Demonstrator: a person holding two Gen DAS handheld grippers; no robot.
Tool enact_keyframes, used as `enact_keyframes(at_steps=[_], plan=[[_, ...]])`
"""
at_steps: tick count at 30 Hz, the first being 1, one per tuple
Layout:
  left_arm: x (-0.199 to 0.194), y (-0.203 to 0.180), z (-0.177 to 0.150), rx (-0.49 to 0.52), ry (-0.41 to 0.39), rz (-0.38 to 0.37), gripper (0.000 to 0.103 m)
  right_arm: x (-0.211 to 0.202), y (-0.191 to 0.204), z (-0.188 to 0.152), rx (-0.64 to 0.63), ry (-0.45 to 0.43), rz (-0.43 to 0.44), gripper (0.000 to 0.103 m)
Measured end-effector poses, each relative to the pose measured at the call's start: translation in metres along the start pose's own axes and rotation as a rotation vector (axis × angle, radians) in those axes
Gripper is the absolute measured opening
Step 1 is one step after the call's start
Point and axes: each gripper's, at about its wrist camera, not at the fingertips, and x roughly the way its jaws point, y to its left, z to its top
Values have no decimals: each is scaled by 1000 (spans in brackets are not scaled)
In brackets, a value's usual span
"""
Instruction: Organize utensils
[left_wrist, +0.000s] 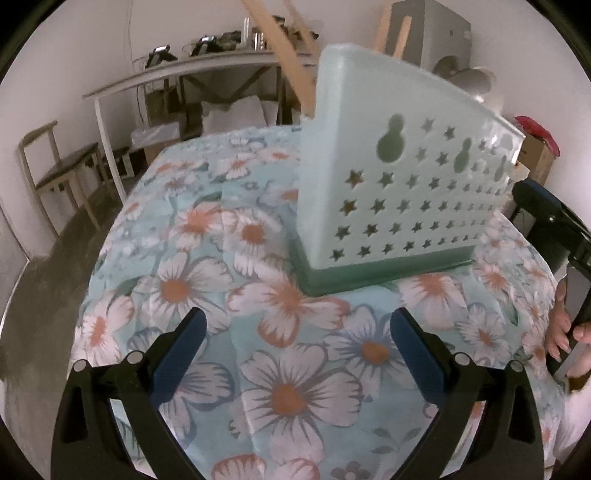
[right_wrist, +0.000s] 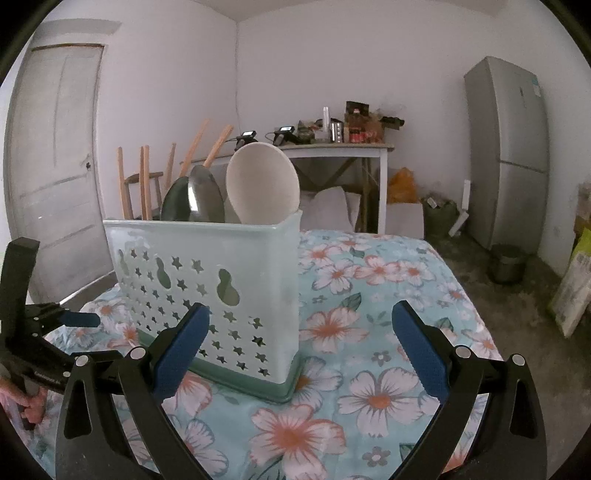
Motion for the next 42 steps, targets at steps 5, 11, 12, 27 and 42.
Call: enact_keyframes(at_steps=[5,11,12,27,42], plan=[[13,-2,1,19,66,0,98,0,4,0,-25,4,1,95],[26,-11,0,65,124,23,98,3,0,-1,-3,14,6,95],[28,-12,0,69,132,26,98,4,-1,-1,2,19,9,95],[31,-13,0,77,154,37,98,8,-3,-1,8,41,8,95],[32,-12,1,79,154,40,98,9,-10,0,37,41,10,95]])
